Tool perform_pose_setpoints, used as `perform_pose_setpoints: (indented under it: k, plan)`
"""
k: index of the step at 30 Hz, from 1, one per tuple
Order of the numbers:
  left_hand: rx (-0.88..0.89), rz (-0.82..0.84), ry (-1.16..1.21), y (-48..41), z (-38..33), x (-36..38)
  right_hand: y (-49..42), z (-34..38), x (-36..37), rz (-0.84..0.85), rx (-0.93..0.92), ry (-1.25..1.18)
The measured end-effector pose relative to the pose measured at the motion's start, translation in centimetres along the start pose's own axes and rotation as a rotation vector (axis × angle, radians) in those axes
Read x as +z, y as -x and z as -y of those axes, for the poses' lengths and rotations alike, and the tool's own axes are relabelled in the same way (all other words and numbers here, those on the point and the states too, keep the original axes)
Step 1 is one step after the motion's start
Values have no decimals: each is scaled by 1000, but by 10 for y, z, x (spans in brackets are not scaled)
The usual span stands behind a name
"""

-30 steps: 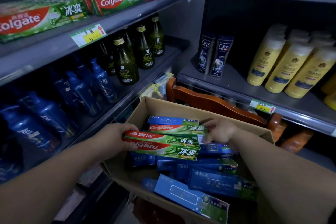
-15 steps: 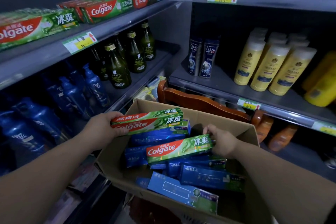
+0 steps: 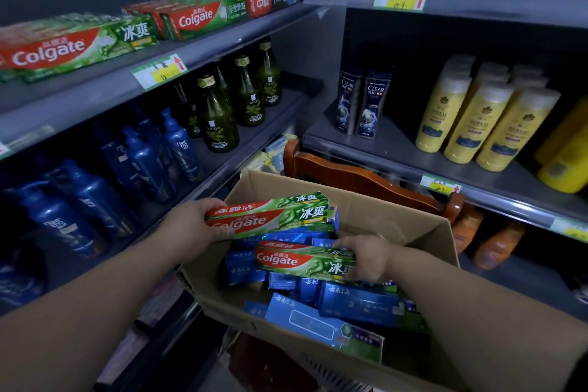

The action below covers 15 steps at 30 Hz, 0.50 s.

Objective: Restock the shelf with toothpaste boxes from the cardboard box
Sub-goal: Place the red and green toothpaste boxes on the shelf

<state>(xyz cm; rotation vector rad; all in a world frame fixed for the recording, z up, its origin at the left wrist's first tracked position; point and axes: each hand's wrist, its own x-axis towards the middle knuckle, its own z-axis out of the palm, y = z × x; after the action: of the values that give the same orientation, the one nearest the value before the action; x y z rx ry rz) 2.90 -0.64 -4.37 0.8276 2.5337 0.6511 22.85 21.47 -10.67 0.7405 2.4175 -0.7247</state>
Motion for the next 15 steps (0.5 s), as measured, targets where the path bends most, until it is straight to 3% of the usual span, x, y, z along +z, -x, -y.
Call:
perform_pose_setpoints:
  k: [8, 15]
  plan:
    - [-8, -102, 58, 17, -6, -34, 19, 13, -28, -117, -115, -32]
    - [60, -332, 1, 34, -21, -99, 60, 51, -99, -338, -280, -151]
